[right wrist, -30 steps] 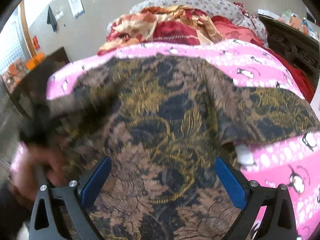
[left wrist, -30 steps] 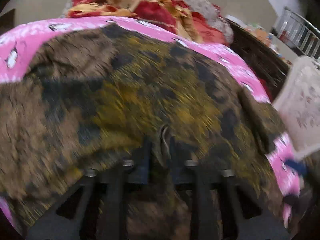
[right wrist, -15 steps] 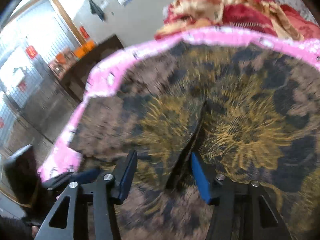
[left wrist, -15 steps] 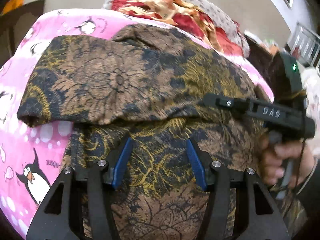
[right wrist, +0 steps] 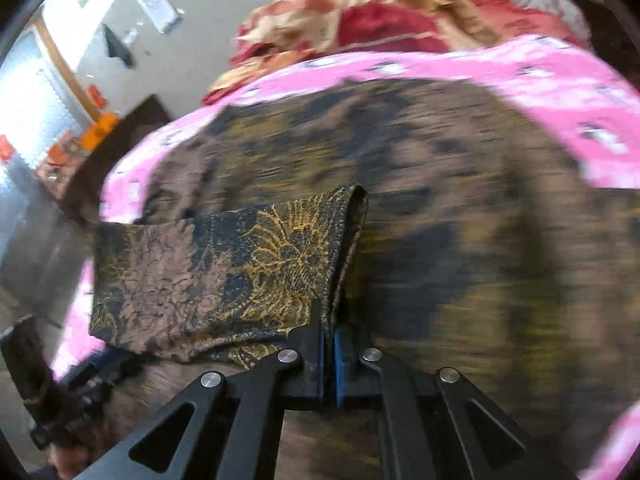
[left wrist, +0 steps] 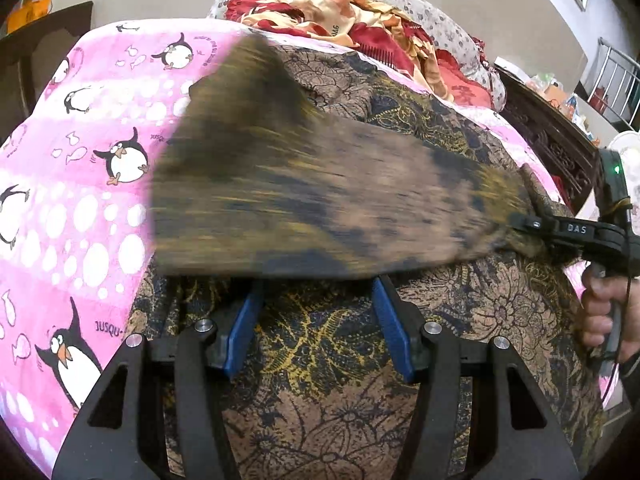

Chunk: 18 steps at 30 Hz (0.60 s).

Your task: Fold small clothes

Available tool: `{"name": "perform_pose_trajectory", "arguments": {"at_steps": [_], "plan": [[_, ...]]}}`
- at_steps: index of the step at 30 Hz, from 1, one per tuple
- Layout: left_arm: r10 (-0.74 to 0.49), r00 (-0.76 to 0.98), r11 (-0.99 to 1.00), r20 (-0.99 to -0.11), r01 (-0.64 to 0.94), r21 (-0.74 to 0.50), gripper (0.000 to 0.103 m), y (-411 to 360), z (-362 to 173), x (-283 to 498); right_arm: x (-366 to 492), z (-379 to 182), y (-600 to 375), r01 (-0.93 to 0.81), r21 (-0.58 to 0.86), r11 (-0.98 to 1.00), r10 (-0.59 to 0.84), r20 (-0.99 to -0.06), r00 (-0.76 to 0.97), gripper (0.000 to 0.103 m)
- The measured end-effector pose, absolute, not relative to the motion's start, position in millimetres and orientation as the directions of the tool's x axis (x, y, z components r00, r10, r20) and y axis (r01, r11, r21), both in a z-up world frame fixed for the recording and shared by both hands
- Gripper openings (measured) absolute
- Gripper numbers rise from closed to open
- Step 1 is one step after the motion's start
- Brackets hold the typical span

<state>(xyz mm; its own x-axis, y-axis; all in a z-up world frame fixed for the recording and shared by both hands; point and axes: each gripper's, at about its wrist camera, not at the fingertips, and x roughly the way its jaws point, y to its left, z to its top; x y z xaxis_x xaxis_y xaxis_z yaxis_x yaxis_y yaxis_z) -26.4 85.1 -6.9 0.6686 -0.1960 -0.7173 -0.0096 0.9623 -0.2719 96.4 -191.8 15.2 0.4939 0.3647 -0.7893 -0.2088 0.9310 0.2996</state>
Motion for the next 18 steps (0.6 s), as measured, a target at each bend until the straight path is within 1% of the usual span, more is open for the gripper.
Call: {"name": "perform_pose_trajectory", "arguments": {"at_steps": [2,4,7,13,16,18], "plan": [[-0.197,0.669,0.962,-0.717,-0.010,-0.273,0.057,85.0,-6.8,-26.8,98.1,15.8,-220.2,-0.139,0.263,0.955,0.297,-0.810,0.506,0.003],[-0.198,0.669,0.961,-0.716,-0.009,-0.275,0.056,85.7,-6.5,-26.6,98.3,19.7,-242.2,-0.091,0.247,0.965,0.258,-0.820,0.510,0.003],[-0.201,0.671,0.961,-0.714,-0.008,-0.278,0.056,86.0,-6.4,-26.5,97.1,26.3,-263.0,-0.058,0.215,0.975,0.214,-0.833,0.510,0.003],[-0.210,0.678,0.955,-0.705,-0.011,-0.295,0.056,88.4,-5.2,-27.9,92.8,23.0,-265.2,-0.076,0.173,0.982,0.188,-0.850,0.492,0.003],[-0.173,0.693,0.957,-0.699,-0.049,-0.285,0.057,92.3,0.7,-34.1,97.5,18.0,-259.2,-0.070,0.208,0.976,0.215,-0.845,0.489,0.003],[-0.143,0.717,0.962,-0.683,-0.059,-0.265,0.057,95.7,14.1,-37.1,94.0,22.5,-261.5,-0.088,0.210,0.974,0.226,-0.838,0.497,0.003]]}}
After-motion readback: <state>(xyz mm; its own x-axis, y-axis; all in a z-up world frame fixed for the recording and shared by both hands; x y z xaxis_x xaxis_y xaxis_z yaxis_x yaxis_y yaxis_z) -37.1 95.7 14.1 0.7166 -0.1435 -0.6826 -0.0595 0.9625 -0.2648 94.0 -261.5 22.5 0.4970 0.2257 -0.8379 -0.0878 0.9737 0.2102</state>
